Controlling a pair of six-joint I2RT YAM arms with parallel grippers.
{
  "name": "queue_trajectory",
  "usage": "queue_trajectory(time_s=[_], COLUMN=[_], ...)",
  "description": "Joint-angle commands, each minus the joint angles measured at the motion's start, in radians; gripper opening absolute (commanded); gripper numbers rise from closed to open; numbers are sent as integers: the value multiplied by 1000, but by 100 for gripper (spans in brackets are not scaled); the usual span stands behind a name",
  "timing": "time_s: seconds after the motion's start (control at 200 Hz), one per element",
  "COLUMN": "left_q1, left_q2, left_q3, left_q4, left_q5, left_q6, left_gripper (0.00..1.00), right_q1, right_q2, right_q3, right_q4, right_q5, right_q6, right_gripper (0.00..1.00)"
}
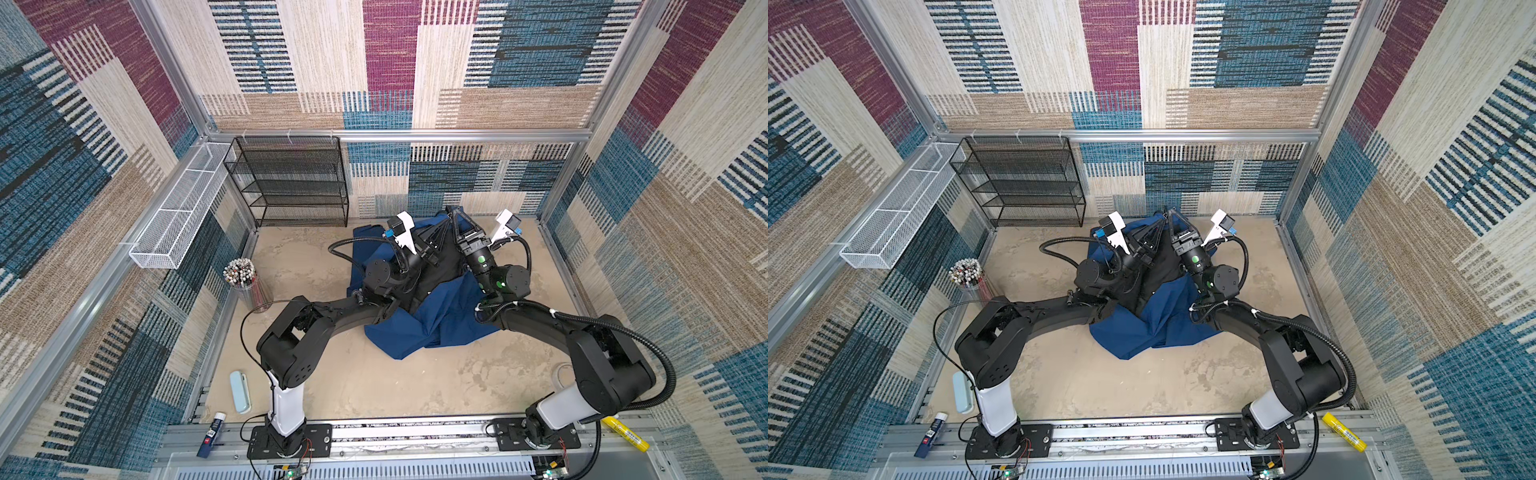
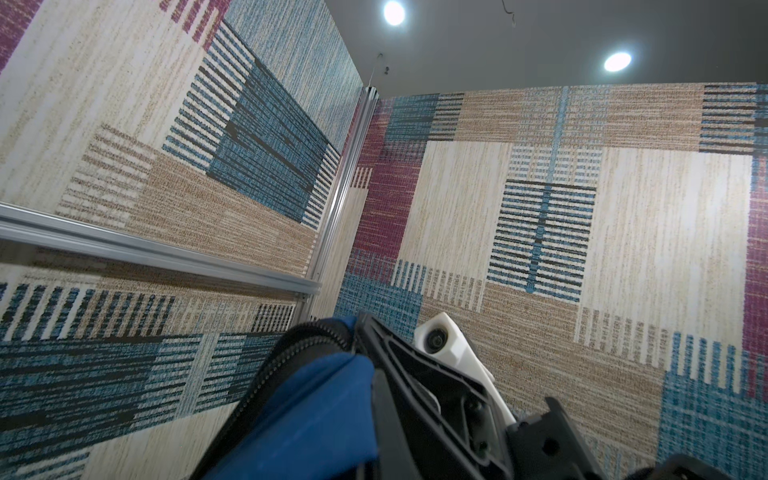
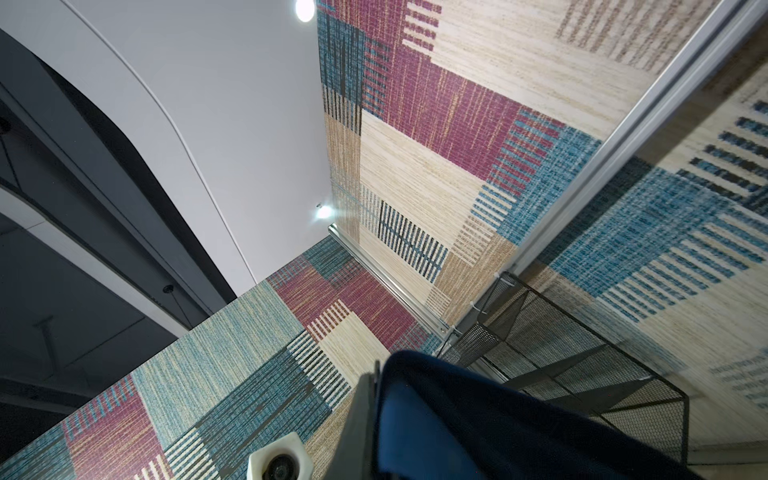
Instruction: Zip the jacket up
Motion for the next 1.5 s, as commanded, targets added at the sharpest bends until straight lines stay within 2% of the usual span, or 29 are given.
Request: queue_trajectory(time_s=[0.0, 0.135, 0.276, 0.506, 0.636, 0.711, 0.787, 0.922, 0.982, 1.082, 1.197, 1.348, 1.493], left_q1=[-8, -9, -9, -10, -10, -10, -10, -10, -10, -9, -9, -9, -6], left_q2=[3, 7, 6, 9, 11, 11, 10, 10, 12, 12, 8, 4, 10], left_q3=[-18, -35, -47, -48, -51, -52, -54, -53, -51, -49, -51, -55, -51], left_q4=[-13, -13, -13, -13, -13, -13, -13, -13, -13, -13, -13, -13, -13], left_q5=[116, 116, 112, 103, 99, 97, 95, 91, 90, 87, 87, 84, 82], left_q6=[-25, -36, -42, -44, -47, -46, -46, -47, -48, -47, -46, -46, -51], left_gripper=[0, 0, 0, 0, 0, 0, 0, 0, 0, 0, 0, 0, 0], right_q1=[-2, -1, 0, 3, 4, 4, 4, 4, 4, 4, 4, 4, 4], right_q2=[-20, -45, -58, -69, -132, -191, -260, -377, -407, -425, -409, -403, -480], right_q3=[-31, -87, -109, -131, -152, -152, -146, -101, -98, -95, -91, -45, -42], right_q4=[435, 418, 402, 387, 280, 127, -55, -502, -612, -742, -789, -903, -1087], right_q5=[77, 92, 101, 104, 117, 122, 120, 139, 146, 148, 114, 38, 5], right_q6=[17, 19, 25, 61, 74, 106, 125, 198, 238, 277, 311, 300, 284], right_gripper=[1, 3, 22, 43, 76, 91, 100, 100, 100, 100, 100, 100, 100])
